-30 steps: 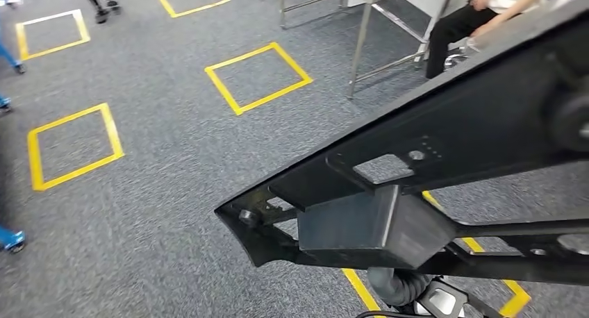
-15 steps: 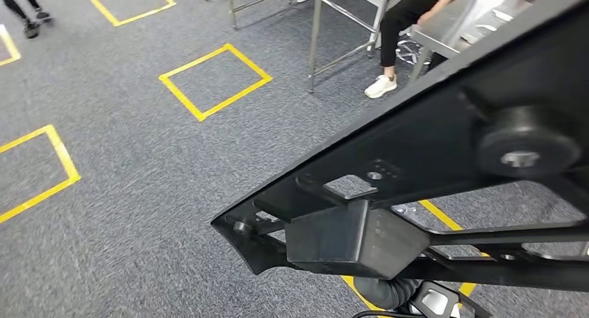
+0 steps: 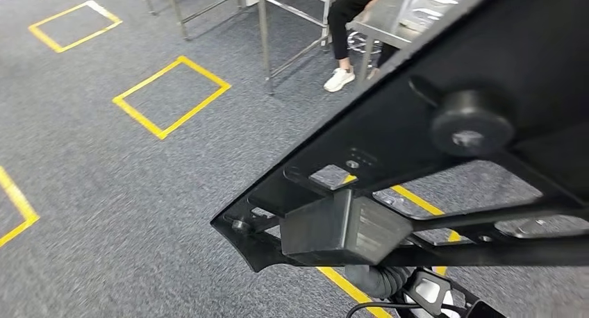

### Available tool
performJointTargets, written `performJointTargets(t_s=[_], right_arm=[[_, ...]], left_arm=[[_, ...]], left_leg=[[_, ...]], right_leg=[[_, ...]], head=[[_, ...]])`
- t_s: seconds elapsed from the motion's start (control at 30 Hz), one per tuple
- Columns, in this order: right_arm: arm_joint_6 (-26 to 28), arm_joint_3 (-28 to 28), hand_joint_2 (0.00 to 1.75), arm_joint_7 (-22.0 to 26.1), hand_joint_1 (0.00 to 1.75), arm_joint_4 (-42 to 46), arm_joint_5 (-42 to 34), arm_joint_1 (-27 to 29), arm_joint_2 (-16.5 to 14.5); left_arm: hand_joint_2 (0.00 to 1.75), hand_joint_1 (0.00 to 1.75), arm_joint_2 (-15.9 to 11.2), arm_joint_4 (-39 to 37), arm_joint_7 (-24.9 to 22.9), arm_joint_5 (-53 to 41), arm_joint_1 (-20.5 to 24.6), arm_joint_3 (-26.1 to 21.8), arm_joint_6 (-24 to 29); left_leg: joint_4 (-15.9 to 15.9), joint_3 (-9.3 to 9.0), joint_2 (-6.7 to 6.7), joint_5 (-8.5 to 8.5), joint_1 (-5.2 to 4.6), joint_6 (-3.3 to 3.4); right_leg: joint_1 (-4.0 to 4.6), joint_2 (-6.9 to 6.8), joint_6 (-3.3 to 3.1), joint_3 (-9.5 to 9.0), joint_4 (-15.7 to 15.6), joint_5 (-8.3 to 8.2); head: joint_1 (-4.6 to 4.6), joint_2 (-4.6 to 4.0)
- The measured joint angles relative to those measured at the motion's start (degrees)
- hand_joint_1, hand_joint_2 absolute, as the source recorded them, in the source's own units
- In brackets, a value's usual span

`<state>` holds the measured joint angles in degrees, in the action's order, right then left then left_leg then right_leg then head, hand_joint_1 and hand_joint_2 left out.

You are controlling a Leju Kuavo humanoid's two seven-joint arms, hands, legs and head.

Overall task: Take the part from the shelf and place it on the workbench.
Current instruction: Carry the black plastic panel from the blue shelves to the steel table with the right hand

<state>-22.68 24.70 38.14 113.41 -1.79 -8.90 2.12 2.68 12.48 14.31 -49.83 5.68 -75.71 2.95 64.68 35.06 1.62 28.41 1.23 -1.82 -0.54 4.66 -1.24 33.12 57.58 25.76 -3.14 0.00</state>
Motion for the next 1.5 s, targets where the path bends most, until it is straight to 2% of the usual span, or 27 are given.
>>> performJointTargets(t_s=[0.03,0.1,0.17,0.23,0.3,0.37,0.4,0.43,0.47,0.53,0.6,0.67,0.73,0.8,0.87,0.9,0.93,0.97,1.03,1.1,1.17,1.2,1.27,1.33,1.4,1.43,1.5], right_arm=[[-0.1,0.0,1.75,0.0,1.75,-0.3,-0.1,-0.3,0.0],[-0.3,0.0,1.75,0.0,1.75,-0.8,-0.3,-0.7,0.0],[-0.3,-0.2,1.75,0.0,1.75,-1.4,-0.7,-0.9,0.1],[-0.2,-0.4,1.75,0.0,1.75,-1.9,-1.0,-1.1,0.2],[-0.2,-0.5,1.75,0.0,1.75,-2.3,-1.2,-1.4,0.3],[-0.1,-0.5,1.75,0.0,1.75,-2.7,-1.1,-1.2,0.3],[0.0,-0.5,1.75,0.0,1.75,-2.8,-1.1,-1.0,0.3],[0.2,-0.5,1.75,0.0,1.75,-3.0,-1.0,-0.7,0.4],[0.3,-0.5,1.75,0.0,1.75,-3.1,-0.8,-0.4,0.3],[0.6,-0.5,1.75,0.0,1.75,-3.1,-0.5,0.1,0.3],[0.5,-0.5,1.75,0.0,1.75,-2.9,-0.2,0.5,0.1],[0.4,-0.5,1.75,0.0,1.75,-2.7,-0.1,1.1,-0.2],[0.0,-0.5,1.75,0.0,1.75,-2.4,0.0,1.8,-0.4],[-0.4,-0.5,1.75,0.0,1.75,-2.0,0.1,2.5,-0.8],[-0.8,-0.6,1.75,0.0,1.75,-1.7,0.2,3.6,-1.2],[-1.1,-0.6,1.75,0.0,1.75,-1.5,0.3,4.3,-1.3],[-1.3,-0.6,1.75,0.0,1.75,-1.3,0.4,5.0,-1.5],[-1.5,-0.7,1.75,0.0,1.75,-1.0,0.6,5.7,-1.7],[-1.5,-0.8,1.75,0.0,1.75,-0.3,1.0,6.8,-2.1],[-1.4,-0.9,1.75,0.0,1.75,0.3,1.4,7.7,-2.4],[-1.0,-1.0,1.75,0.0,1.75,0.9,1.9,8.7,-2.5],[-0.7,-1.1,1.75,0.0,1.75,1.2,2.1,9.2,-2.5],[0.0,-1.2,1.75,0.0,1.75,1.8,2.5,9.8,-2.5],[0.7,-1.2,1.75,0.0,1.75,2.2,2.8,10.1,-2.5],[1.5,-1.2,1.75,0.0,1.75,2.4,3.0,10.3,-2.5],[1.9,-1.2,1.75,0.0,1.75,2.4,3.1,10.4,-2.5],[2.5,-1.2,1.75,0.0,1.75,2.5,3.1,10.4,-2.5]], left_arm=[[1.75,0.0,0.0,0.0,0.0,0.1,0.0,-0.3,0.1],[1.75,0.0,-0.1,0.0,0.0,0.3,-0.1,-0.7,0.4],[1.75,0.0,-0.2,0.0,-0.2,0.4,-0.1,-1.0,0.5],[1.75,0.0,-0.3,0.0,-0.2,0.6,0.1,-1.2,0.5],[1.75,0.0,-0.4,0.0,-0.3,0.8,0.0,-1.4,0.4],[1.75,0.0,-0.4,0.0,-0.3,1.0,-0.3,-1.6,0.4],[1.75,0.0,-0.4,0.0,-0.3,1.1,-0.4,-1.7,0.5],[1.75,0.0,-0.4,0.0,-0.2,1.1,-0.4,-1.8,0.5],[1.75,0.0,-0.4,0.0,-0.1,1.2,-0.3,-2.0,0.5],[1.75,0.0,-0.3,0.0,0.2,1.3,-0.3,-2.2,0.3],[1.75,0.0,-0.2,0.0,0.6,1.3,-0.3,-2.3,-0.1],[1.75,0.0,-0.2,0.0,1.0,1.4,-0.2,-2.4,-0.7],[1.75,0.0,-0.2,0.0,1.5,1.7,0.0,-2.4,-1.1],[1.75,0.0,-0.2,0.0,1.8,2.1,0.1,-2.6,-1.2],[1.75,0.0,-0.2,0.0,1.8,2.3,-0.1,-2.8,-1.0],[1.75,0.0,-0.2,0.0,1.7,2.4,-0.2,-2.9,-0.8],[1.75,0.0,-0.2,0.0,1.7,2.5,-0.3,-2.9,-0.7],[1.75,0.0,-0.1,0.0,1.6,2.5,-0.3,-3.0,-0.6],[1.75,0.0,-0.1,0.0,1.6,2.5,-0.2,-3.0,-0.4],[1.75,0.0,-0.1,0.0,1.5,2.5,-0.2,-3.0,-0.1],[1.75,0.0,-0.1,0.0,1.4,2.3,-0.1,-3.0,0.1],[1.75,0.0,-0.1,0.0,1.3,2.1,0.0,-3.0,0.1],[1.75,0.0,0.0,0.0,1.2,1.8,0.2,-3.0,0.1],[1.75,0.0,0.0,0.0,1.1,1.5,0.1,-3.0,0.0],[1.75,0.0,0.0,0.0,1.0,1.1,-0.1,-2.9,-0.3],[1.75,0.0,0.0,0.0,1.0,0.9,-0.1,-2.9,-0.6],[1.75,0.0,0.0,0.0,1.1,0.5,0.1,-2.7,-1.2]], left_leg=[[-3.7,-1.46,1.48,-1.43,0.1,0.24],[-7.0,-2.73,3.44,-2.11,0.08,0.65],[-7.4,-2.87,2.46,-2.18,0.0,1.17],[-8.1,-3.17,1.04,-2.53,0.2,2.0],[-8.5,-3.34,-0.48,-2.68,0.21,2.55],[-8.5,-3.34,-2.1,-2.53,0.02,2.7],[-8.4,-3.38,-2.9,-2.42,-0.07,2.7],[-8.4,-3.47,-3.66,-2.28,-0.14,2.65],[-8.3,-3.64,-4.31,-2.09,-0.21,2.55],[-8.1,-4.02,-5.38,-1.64,-0.41,2.15],[-7.9,-4.26,-6.34,-1.27,-0.62,1.57],[-8.0,-4.56,-7.31,-1.02,-0.67,0.94],[-6.7,-4.34,-6.04,0.19,-0.47,0.34],[-0.9,-1.94,-3.37,3.51,-0.21,-0.1],[6.8,1.8,-2.28,6.64,-0.13,-0.42],[8.7,2.91,-2.16,6.78,-0.09,-0.53],[8.3,2.95,-2.1,5.71,-0.04,-0.57],[5.6,1.91,-1.9,3.63,0.05,-0.56],[-2.4,-1.5,-0.04,-0.18,0.31,-0.37],[-6.6,-3.38,1.65,-1.14,0.37,0.13],[-6.8,-3.59,1.27,-0.94,0.25,0.88],[-7.0,-3.67,0.73,-1.06,0.29,1.29],[-7.3,-3.76,-0.44,-1.28,0.4,2.17],[-7.4,-3.75,-1.85,-1.21,0.14,2.72],[-7.4,-3.77,-3.39,-1.07,-0.09,2.85],[-7.4,-3.83,-4.08,-1.0,-0.15,2.85],[-7.4,-4.15,-5.29,-0.76,-0.23,2.67]], right_leg=[[0.06,0.69,0.23,0.11,0.1,0.05],[-0.12,1.97,0.98,0.61,0.3,-0.04],[-0.42,2.83,1.84,0.92,0.1,-0.18],[-0.42,0.68,2.32,1.84,2.1,1.17],[-0.43,-2.81,2.62,4.83,8.4,4.49],[-0.63,-4.14,3.03,8.4,15.5,7.21],[-0.7,-4.33,3.16,9.0,16.7,7.2],[-0.7,-4.54,3.18,8.35,15.6,6.07],[-0.63,-4.99,3.02,6.36,11.9,4.11],[-0.14,-7.23,2.34,1.81,3.4,0.96],[0.43,-8.36,1.75,0.13,0.0,0.29],[0.51,-7.11,1.28,0.22,-0.2,0.2],[0.19,-5.99,0.68,-0.09,-0.8,-0.09],[-0.04,-4.95,0.24,-0.33,-1.1,-0.26],[-0.03,-3.63,0.05,-0.31,-1.0,-0.22],[-0.03,-2.9,0.05,-0.31,-0.9,-0.17],[-0.04,-2.13,0.11,-0.34,-0.7,-0.1],[-0.08,-1.35,0.24,-0.39,-0.6,0.01],[-0.09,0.06,0.69,-0.38,-0.1,0.33],[-0.08,1.28,1.32,-0.02,0.2,0.43],[-0.16,2.3,2.11,0.33,0.2,0.24],[-0.2,1.99,2.43,0.43,0.3,0.35],[-0.09,-0.74,2.89,1.79,3.2,2.17],[-0.11,-3.58,3.19,5.38,10.5,5.9],[-0.25,-4.15,3.4,8.66,17.0,8.02],[-0.26,-4.28,3.41,8.91,17.5,7.58],[-0.18,-5.26,3.09,5.59,11.3,3.92]], head=[[0.01,0.0],[0.0,0.0],[0.01,0.0],[0.02,0.0],[0.02,0.0],[0.02,0.0],[0.02,0.0],[0.01,0.0],[0.01,0.0],[0.01,0.0],[0.01,0.0],[0.01,0.0],[0.01,0.0],[0.01,0.0],[0.01,0.0],[0.01,0.0],[0.01,0.0],[0.01,0.0],[0.01,0.0],[0.01,0.0],[0.01,0.0],[0.01,0.0],[0.02,-0.01],[0.02,-0.01],[0.01,0.0],[0.01,0.0],[0.02,-0.01]])
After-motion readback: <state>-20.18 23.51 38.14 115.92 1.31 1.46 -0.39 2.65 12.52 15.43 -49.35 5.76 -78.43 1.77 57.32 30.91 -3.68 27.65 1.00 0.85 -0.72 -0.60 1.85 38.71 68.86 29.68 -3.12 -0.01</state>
